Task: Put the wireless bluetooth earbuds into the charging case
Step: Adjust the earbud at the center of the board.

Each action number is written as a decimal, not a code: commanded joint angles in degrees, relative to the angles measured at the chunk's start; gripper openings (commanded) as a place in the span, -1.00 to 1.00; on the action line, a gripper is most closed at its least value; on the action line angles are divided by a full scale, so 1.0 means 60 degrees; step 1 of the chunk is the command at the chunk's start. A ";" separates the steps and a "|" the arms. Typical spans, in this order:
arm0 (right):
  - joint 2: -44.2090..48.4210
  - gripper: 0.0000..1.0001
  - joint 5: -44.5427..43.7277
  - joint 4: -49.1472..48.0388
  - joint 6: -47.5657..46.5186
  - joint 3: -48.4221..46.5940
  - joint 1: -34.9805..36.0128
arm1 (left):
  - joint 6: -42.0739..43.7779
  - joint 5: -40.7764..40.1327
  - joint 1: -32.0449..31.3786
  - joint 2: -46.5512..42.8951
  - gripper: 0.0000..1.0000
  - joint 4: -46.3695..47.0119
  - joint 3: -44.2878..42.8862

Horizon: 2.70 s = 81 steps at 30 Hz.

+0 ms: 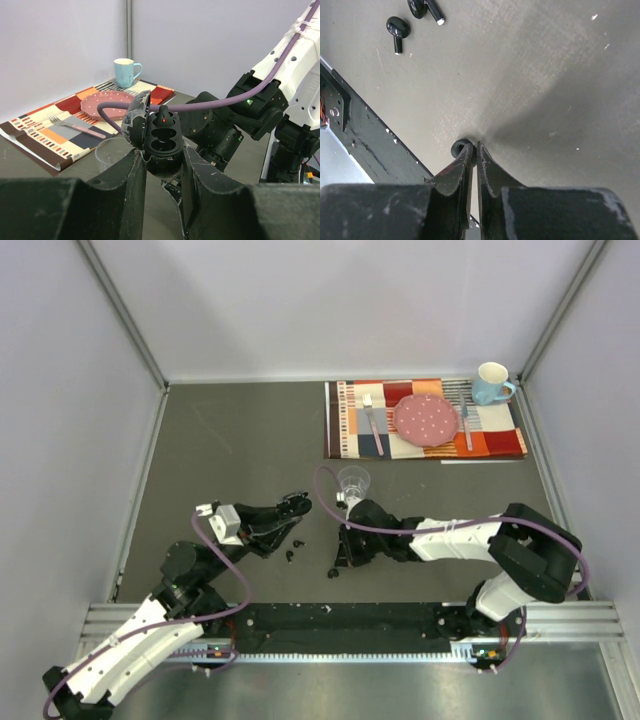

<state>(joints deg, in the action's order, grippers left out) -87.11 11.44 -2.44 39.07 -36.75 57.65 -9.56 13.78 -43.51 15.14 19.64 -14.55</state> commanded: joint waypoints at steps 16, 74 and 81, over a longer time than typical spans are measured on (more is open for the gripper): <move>-0.0774 -0.44 0.0480 0.0099 -0.0710 -0.0949 0.0119 | -0.0135 -0.0173 -0.0015 -0.0062 -1.00 0.0389 0.0081; -0.0789 -0.67 -0.0325 0.0099 -0.0828 0.0544 0.0719 | -0.0267 -0.0392 -0.0014 -0.0486 -1.00 0.0008 0.0125; -0.0731 -0.94 -0.0223 -0.0237 -0.0448 0.0749 0.0705 | -0.0223 -0.0436 -0.0015 -0.0487 -1.00 -0.0006 0.0154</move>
<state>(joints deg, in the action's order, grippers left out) -89.43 11.57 -8.34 35.73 -35.11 60.60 -10.59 12.05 -43.51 12.86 18.28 -14.33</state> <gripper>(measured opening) 0.064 0.339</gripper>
